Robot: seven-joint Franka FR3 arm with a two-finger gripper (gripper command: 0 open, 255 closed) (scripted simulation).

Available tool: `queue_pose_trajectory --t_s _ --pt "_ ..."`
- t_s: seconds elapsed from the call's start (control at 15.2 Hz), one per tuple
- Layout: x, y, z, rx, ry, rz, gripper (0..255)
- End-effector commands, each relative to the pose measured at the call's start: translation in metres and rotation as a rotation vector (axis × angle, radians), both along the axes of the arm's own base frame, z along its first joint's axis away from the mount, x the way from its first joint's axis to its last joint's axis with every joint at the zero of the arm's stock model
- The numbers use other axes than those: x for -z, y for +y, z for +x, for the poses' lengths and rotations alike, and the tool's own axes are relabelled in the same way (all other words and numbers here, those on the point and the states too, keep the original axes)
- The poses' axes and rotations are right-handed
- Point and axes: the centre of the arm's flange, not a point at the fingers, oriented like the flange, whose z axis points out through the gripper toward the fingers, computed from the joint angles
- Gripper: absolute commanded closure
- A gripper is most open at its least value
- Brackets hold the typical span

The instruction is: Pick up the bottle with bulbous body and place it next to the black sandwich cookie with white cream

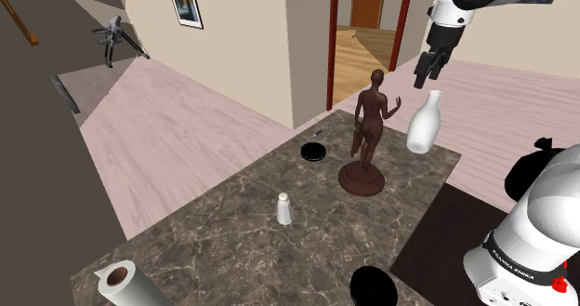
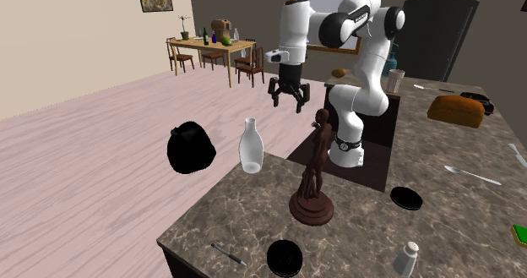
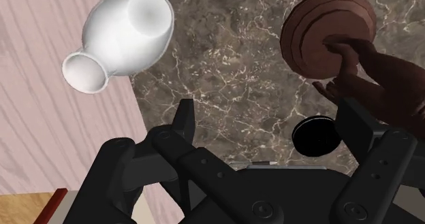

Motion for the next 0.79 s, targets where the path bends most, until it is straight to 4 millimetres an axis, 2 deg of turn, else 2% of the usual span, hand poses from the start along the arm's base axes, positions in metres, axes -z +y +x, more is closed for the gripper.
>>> queue_pose_trajectory --t_s 0.0,0.73 --pt "0.010 -0.024 0.006 -0.005 0.013 0.001 0" --pt "0.071 -0.156 0.037 -0.026 0.083 0.010 0"
